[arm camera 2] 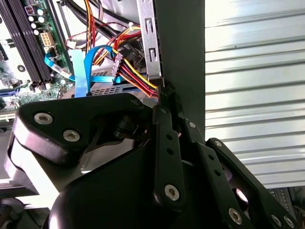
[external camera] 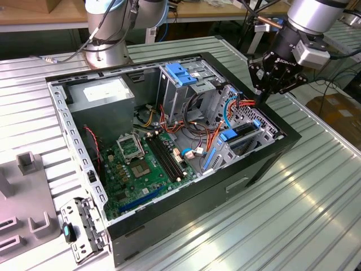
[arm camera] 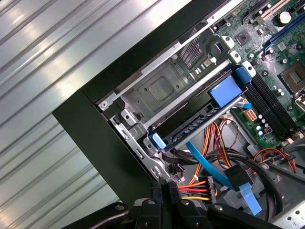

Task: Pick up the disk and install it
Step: 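Insert the first disk wire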

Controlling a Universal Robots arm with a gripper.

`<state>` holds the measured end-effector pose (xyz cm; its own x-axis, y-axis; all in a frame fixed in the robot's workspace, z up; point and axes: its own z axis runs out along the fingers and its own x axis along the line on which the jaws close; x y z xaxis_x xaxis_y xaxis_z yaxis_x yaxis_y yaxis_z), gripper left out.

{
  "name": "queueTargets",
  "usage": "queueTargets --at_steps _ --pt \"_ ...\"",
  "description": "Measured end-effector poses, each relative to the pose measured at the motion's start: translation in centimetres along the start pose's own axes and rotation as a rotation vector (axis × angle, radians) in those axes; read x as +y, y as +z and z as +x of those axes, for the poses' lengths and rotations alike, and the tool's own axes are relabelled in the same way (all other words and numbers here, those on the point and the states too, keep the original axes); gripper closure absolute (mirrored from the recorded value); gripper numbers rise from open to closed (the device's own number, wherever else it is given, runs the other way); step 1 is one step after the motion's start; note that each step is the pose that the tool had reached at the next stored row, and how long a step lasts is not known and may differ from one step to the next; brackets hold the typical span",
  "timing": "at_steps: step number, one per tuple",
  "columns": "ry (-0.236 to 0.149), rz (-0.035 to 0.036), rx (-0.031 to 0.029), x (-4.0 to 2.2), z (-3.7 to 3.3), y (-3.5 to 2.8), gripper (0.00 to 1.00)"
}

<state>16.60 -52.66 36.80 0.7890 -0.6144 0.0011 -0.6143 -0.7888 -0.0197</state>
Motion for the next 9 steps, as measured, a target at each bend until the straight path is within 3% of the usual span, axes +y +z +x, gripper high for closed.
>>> queueTargets --at_steps 6,9 --pt "0.013 -0.0004 0.0006 0.11 -0.13 -0.01 0.83" --pt "0.045 -0.0004 0.0011 0.20 -0.25 -0.01 0.83"
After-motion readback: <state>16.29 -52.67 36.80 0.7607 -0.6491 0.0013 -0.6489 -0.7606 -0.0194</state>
